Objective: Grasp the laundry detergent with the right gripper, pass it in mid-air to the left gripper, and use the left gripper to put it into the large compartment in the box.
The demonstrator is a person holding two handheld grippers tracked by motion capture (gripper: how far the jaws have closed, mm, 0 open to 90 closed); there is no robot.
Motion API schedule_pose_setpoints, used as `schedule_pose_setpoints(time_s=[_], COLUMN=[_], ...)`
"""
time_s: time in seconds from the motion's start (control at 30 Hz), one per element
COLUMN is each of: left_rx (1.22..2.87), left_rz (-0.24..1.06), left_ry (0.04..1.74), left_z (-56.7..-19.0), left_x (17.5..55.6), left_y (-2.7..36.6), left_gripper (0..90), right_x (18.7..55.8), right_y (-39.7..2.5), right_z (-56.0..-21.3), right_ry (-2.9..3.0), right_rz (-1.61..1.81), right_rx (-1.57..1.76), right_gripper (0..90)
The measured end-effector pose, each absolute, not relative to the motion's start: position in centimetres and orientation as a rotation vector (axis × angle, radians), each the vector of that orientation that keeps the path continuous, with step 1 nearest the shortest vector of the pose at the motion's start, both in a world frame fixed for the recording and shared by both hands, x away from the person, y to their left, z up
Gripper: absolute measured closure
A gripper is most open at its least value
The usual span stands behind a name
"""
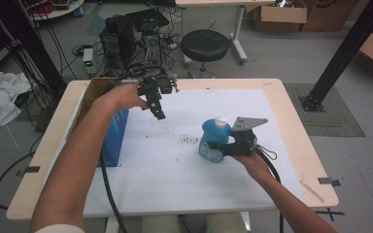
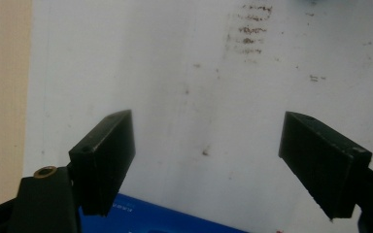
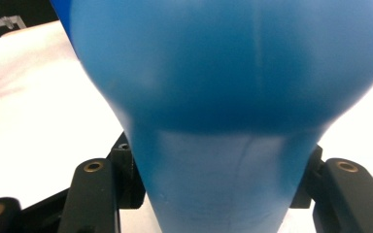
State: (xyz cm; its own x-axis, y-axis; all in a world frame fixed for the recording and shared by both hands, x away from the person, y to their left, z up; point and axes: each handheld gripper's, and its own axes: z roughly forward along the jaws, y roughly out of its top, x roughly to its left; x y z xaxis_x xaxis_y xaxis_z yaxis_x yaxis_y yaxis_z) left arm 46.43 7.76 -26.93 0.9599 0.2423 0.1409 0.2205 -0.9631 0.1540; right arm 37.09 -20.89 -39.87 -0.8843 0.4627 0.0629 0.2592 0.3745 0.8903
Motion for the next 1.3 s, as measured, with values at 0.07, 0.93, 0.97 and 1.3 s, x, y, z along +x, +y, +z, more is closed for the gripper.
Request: schedule_pose_setpoints(time_s=[0.07, 0.93, 0.97, 1.3], left_rx=[2.974, 2.983, 2.985, 2.985], left_rz=[0.240, 0.202, 0.203, 0.170], left_ry=[0.352, 0.311, 0.303, 0.260], left_z=[-27.0, -26.6, -26.6, -25.7], left_x=[46.4, 45.2, 45.1, 43.7], left_y=[7.8, 7.2, 7.2, 6.4], left_gripper=[21.4, 21.5, 21.5, 21.5], right_x=[37.0, 37.7, 37.8, 37.9], right_y=[-20.9, -22.1, -22.2, -22.9], right_z=[-39.9, -37.2, -36.9, -35.2], right_ry=[2.428, 2.476, 2.485, 2.592], right_rz=[1.504, 1.537, 1.545, 1.593], right_rx=[0.630, 0.493, 0.478, 0.346], right_gripper=[42.9, 45.2, 45.2, 45.1])
